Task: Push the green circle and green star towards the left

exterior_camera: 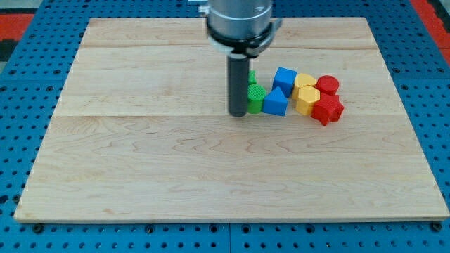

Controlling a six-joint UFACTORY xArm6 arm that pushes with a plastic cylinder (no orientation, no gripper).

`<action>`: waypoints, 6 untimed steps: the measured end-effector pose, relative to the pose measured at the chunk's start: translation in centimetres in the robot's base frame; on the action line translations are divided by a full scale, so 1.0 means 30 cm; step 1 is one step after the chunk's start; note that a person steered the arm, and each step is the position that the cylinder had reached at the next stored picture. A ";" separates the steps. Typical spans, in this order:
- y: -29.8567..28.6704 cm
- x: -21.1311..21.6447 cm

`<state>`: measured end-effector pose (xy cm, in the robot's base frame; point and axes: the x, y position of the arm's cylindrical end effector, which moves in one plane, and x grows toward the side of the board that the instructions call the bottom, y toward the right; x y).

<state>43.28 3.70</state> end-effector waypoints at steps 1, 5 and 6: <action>0.179 0.046; -0.153 -0.094; -0.218 -0.120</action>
